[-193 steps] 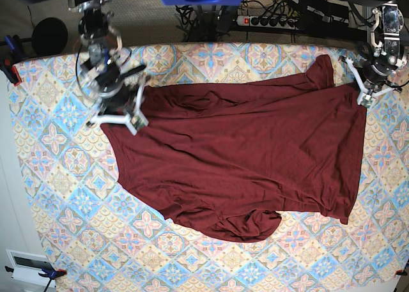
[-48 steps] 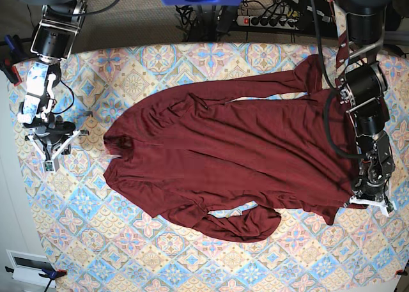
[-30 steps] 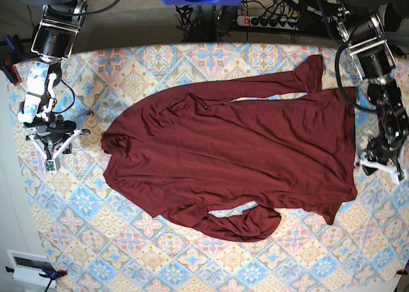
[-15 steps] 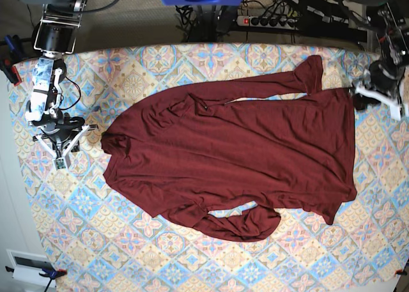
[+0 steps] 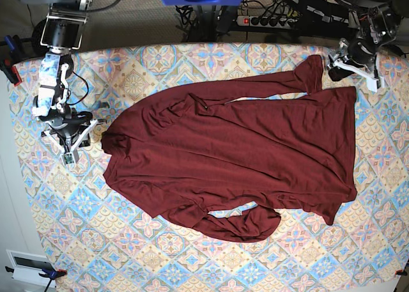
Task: Layout the t-shirt on the table in an organized manner, then fold the t-shirt properly
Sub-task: 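Release the shirt and move the left gripper to the sleeve end, then grasp the shirt edge with the left gripper and pull it outward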
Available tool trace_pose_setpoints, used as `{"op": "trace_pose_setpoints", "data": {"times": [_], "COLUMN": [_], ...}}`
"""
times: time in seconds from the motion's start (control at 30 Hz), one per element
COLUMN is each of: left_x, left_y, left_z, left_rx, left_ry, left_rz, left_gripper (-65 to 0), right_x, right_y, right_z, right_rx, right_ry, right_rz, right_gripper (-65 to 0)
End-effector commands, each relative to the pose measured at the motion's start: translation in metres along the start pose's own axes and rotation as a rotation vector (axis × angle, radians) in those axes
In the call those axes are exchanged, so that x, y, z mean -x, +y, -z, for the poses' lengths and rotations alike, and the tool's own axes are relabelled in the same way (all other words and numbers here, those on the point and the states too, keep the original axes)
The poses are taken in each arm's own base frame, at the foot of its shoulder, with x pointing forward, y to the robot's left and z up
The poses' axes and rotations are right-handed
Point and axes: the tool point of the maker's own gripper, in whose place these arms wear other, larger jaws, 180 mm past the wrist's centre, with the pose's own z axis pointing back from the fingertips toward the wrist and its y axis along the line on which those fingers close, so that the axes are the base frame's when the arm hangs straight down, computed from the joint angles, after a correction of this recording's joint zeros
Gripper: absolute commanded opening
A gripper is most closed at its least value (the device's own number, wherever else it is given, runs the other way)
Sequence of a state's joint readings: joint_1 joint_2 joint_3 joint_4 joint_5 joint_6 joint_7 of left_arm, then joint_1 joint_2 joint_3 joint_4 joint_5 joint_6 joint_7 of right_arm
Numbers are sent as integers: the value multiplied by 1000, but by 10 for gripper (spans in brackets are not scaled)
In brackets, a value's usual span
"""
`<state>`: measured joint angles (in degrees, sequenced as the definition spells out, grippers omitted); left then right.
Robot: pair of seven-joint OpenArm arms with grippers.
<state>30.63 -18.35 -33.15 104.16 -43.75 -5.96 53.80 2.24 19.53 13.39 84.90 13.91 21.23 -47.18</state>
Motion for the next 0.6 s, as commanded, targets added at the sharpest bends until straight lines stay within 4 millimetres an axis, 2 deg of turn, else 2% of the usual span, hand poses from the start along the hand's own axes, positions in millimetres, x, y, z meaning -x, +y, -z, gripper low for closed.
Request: {"op": "trace_pose_setpoints", "data": {"times": [0.0,0.17,0.23,0.3,0.43,0.47,0.57], "left_x": [-9,6,14,16,12,9,-1], "left_y": [-5,-16,-23,-33,-39,-37,-31], "left_z": [-1,23,27,27,22,22,16], "left_rx": [13,24,38,65,119,115,99], "left_ry": [-27,41,68,73,74,75,71], "left_rz": [17,52,75,108,224,240,291], "left_gripper": [-347,-348,-362,-433,-635,-650,-643], "right_x": [-22,-30,-29,-24,-14,-14,-14], "right_y": [-8,-7,-6,-7,-5,-5,-5], "right_z": [-8,-13,-13,-13,-13,-13,-13], "right_rx": [18,21,20,23,18,18,17], "right_ry": [-66,-90,-88,-79,-58,-58,-59], "right_rz": [-17,-32,-32,-28,-28,-28,-29], "right_gripper": [-578,-578,-578,-578,-578,-578,-578]}}
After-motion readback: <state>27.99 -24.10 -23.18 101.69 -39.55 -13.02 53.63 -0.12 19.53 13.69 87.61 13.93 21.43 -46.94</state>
